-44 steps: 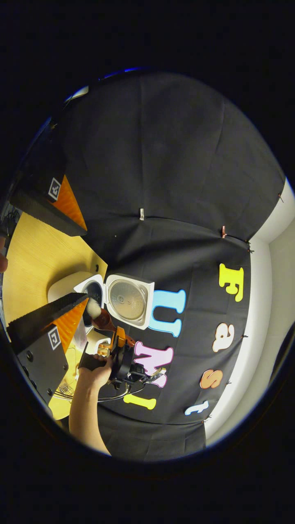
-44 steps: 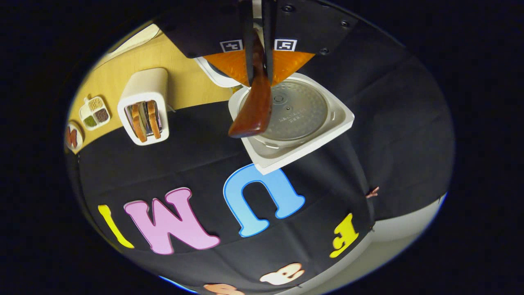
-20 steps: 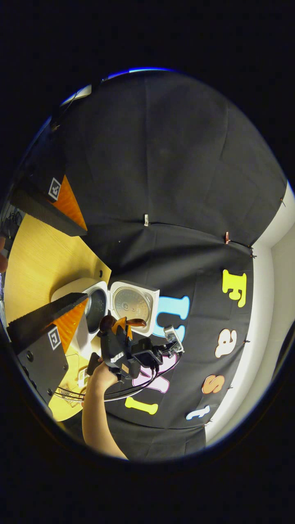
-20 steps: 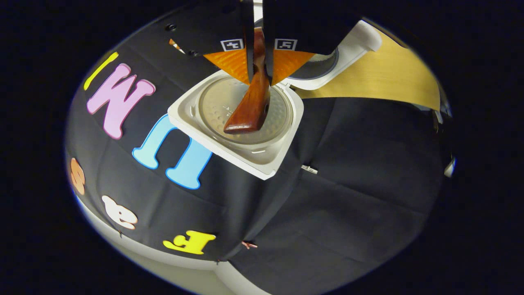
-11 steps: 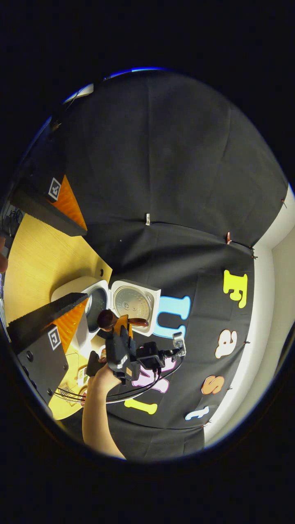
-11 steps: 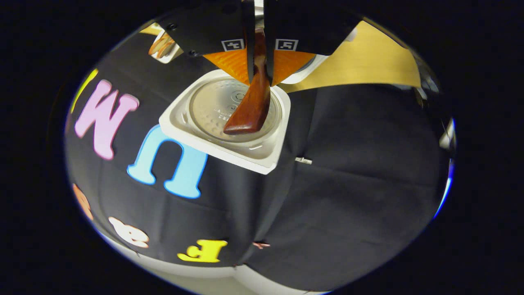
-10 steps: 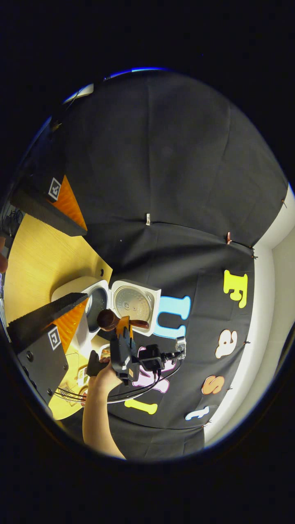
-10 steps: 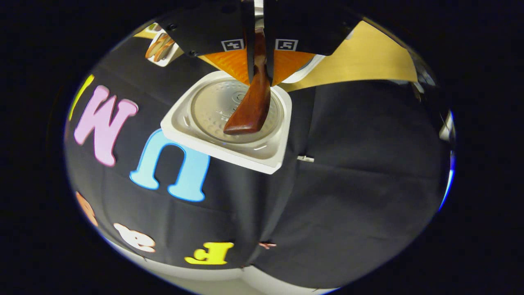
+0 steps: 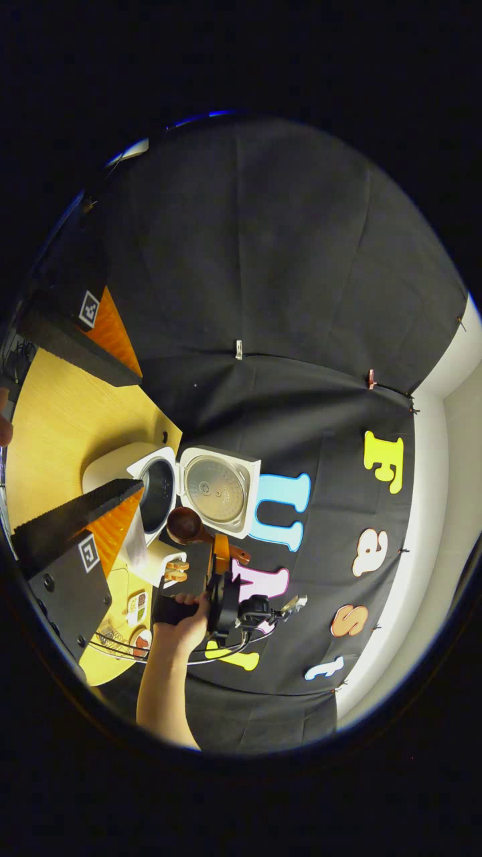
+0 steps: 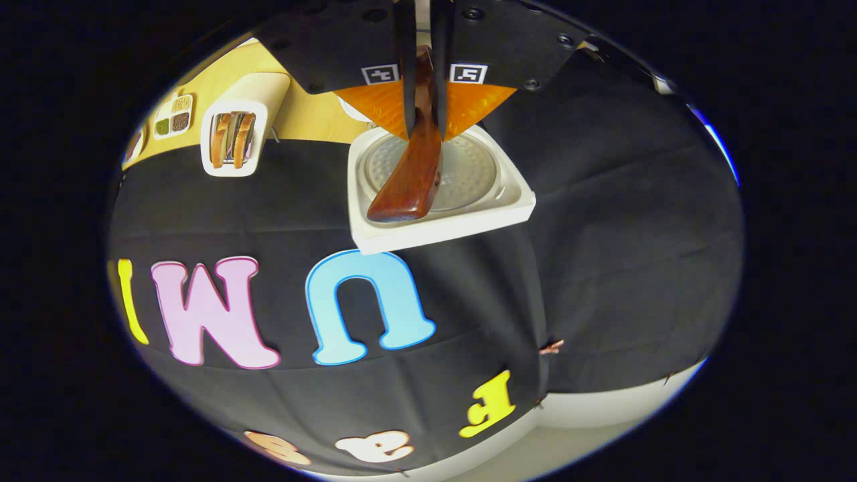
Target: Close the left gripper, press the button to open the rice cooker; take a wooden spoon from the chopstick holder with the right hand, scoop a spoonful of rice and pour it into the rice cooker, then put the wooden spoon back into the chopstick holder.
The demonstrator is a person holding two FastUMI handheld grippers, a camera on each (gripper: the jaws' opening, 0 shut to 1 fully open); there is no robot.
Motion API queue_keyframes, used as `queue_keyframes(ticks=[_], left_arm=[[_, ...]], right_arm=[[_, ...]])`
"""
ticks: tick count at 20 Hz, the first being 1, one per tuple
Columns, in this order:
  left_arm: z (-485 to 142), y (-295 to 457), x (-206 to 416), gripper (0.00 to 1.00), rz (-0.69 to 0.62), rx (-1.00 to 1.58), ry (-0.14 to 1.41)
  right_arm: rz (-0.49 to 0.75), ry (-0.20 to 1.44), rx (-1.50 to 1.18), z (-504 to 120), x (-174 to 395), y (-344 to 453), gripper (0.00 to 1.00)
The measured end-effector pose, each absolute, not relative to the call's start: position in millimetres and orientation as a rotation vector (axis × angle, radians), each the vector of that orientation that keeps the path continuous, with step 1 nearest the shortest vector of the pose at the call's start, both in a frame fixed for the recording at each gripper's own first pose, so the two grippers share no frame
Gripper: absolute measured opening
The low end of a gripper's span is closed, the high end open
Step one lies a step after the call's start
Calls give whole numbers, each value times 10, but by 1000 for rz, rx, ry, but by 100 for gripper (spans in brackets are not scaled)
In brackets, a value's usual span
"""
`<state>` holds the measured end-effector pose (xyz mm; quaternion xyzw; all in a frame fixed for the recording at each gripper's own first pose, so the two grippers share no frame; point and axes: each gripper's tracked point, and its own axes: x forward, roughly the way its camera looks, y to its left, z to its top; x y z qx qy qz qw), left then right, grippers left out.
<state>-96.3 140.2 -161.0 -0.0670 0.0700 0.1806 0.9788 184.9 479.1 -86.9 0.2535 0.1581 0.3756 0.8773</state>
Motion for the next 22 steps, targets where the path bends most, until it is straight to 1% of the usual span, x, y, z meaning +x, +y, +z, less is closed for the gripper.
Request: queue_keyframes(ticks=[5, 9, 15, 19, 22], left_arm=[[-1485, 1190, -843, 95, 331, -138, 126], [-1308, 1029, -718, 95, 316, -103, 99], [-1206, 808, -586, 95, 309, -79, 92], [-1149, 620, -486, 95, 308, -65, 86], [-1092, 467, -376, 95, 304, -47, 87]], right_arm=[[708, 259, 647, -548, 1905, 3937, 13], [607, 225, 655, -603, 1965, 3056, 13], [475, 232, 601, -991, 1871, 1840, 13], [372, 265, 494, -1502, 1870, 1093, 13], [300, 318, 435, -2017, 1910, 662, 13]])
